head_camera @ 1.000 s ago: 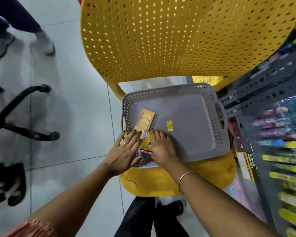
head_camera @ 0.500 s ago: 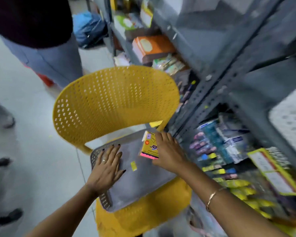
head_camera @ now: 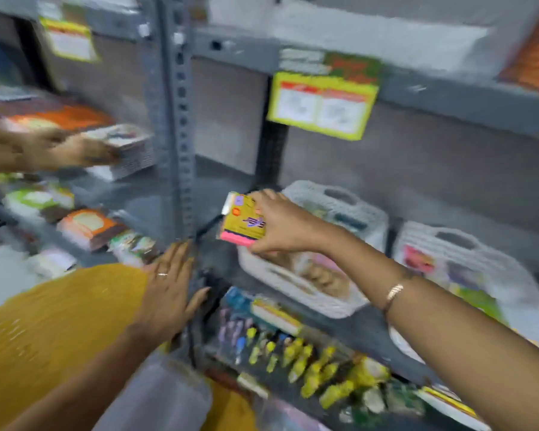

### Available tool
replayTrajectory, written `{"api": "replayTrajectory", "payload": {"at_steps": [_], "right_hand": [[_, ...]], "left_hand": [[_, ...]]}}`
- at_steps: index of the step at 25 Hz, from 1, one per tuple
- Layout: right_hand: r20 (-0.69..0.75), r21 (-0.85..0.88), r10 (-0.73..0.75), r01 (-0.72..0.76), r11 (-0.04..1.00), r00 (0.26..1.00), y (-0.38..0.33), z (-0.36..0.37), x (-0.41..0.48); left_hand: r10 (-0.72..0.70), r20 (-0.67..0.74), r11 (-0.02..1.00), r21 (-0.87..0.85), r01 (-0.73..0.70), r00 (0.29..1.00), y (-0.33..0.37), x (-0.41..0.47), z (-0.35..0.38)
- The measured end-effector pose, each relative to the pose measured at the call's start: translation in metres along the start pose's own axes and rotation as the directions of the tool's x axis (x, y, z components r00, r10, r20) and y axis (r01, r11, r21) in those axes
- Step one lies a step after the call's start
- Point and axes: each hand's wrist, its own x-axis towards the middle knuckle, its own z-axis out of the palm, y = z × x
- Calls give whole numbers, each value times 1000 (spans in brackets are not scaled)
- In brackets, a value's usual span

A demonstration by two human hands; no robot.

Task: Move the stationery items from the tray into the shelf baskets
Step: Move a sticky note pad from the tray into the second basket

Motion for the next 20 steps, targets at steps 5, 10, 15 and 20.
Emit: {"api": "replayTrajectory", "payload": {"at_steps": [5, 10, 15, 20], "right_hand": [[-41, -49, 214, -216, 975, 976, 98, -65, -78], [-8, -85, 448, -447, 890, 894, 184, -81, -170], [164, -74, 610, -607, 791, 775, 241, -52, -238], [322, -68, 646, -663, 745, 693, 266, -10, -291]], "left_hand": [[213, -127, 948, -214, -237, 969, 134, 66, 5], [448, -81, 855, -252, -453, 890, 265, 62, 26], [538, 58, 819, -272, -505, 841, 312, 44, 50], [536, 138, 830, -270, -489, 833, 335, 51, 57]]}}
